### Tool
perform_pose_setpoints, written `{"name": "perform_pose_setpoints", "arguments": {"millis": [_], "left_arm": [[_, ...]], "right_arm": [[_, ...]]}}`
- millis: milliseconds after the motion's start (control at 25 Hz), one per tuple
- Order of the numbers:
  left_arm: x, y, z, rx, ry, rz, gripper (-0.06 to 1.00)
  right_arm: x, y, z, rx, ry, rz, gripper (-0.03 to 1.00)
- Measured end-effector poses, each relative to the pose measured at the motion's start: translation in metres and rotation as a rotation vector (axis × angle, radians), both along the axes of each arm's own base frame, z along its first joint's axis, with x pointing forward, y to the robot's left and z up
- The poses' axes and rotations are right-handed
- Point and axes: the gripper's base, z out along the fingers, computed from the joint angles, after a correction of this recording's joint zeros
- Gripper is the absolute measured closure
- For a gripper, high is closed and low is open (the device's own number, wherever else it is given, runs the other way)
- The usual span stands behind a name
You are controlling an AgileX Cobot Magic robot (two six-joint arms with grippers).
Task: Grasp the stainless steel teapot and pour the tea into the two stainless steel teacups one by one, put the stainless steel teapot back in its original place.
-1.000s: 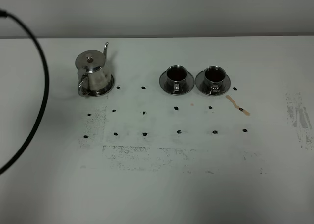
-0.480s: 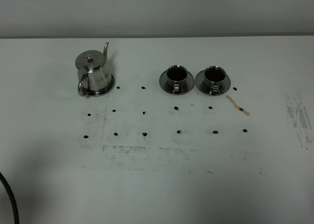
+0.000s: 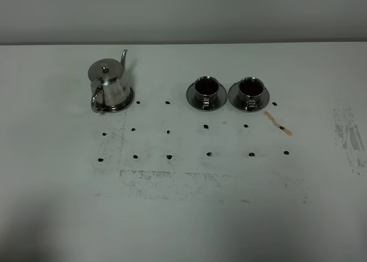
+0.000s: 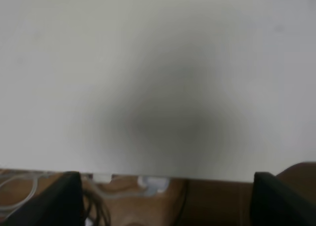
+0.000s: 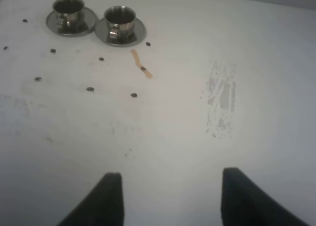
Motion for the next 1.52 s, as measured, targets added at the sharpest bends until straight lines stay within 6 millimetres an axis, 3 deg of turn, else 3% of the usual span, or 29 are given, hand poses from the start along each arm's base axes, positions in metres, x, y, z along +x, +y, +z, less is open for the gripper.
{"name": "perform_pose_setpoints", "arguments": {"millis": [360,680,920,1520], "left_arm": [[-0.028,-0.001,-0.001,-0.008,-0.198,-0.005,0.27],[-0.015,0.002,0.007,0.03,-0.379,0.004,0.27],[-0.015,0.002,-0.007,0.034,-0.283,0.004,0.27],[-0.015,0.003,-0.007,0.042,-0.277,0.006,0.27]], "right_arm": [[0.0,0.0,0.0,0.0,0.0,0.0,0.5],[0.0,0.0,0.0,0.0,0.0,0.0,0.5],[0.0,0.0,0.0,0.0,0.0,0.0,0.5],[0.0,0.0,0.0,0.0,0.0,0.0,0.5]]}}
